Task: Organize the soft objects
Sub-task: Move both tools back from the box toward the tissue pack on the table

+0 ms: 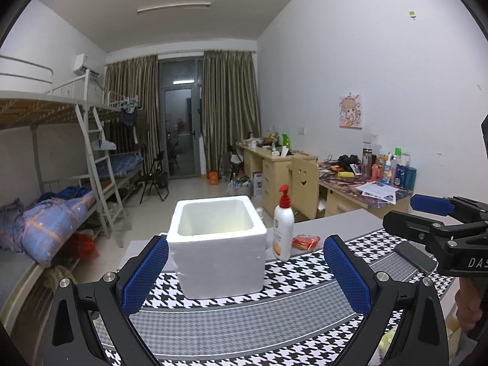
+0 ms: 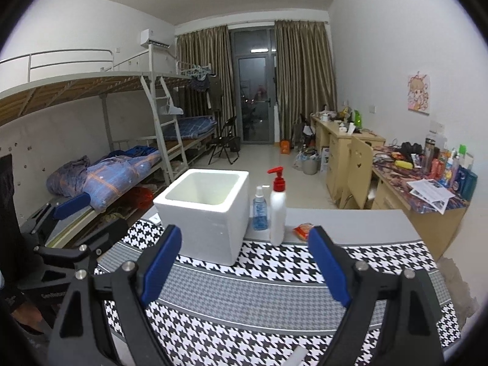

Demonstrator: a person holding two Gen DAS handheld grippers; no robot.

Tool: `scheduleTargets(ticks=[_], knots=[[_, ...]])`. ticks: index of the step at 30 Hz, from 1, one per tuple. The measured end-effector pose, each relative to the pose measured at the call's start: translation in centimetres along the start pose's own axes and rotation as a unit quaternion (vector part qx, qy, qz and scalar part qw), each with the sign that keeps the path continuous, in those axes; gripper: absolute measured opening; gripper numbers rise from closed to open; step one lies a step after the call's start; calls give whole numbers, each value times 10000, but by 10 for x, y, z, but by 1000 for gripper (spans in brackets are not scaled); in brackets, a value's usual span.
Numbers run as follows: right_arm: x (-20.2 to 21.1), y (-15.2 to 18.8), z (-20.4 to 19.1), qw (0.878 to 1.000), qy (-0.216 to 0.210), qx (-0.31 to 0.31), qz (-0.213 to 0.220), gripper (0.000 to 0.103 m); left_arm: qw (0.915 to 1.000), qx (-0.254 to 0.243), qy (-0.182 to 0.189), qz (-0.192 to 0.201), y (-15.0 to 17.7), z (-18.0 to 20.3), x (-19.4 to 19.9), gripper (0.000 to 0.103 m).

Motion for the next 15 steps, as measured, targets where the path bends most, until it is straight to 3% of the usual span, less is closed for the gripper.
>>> scheduleTargets(ticks=[15], knots=[[34, 31, 10, 9981, 544, 32, 292, 88, 9992, -74, 328, 196, 18, 28, 18, 102]])
Point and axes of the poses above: each gripper's, at about its wrist camera, not at the fingertips, and x roughly against the way its jaws point, z to its right, y to its underside, the point moved 4 cm from there along -x, roughly the way its jaws point, and after that the axes turned 4 degrees about x, right-handed, at the moved point
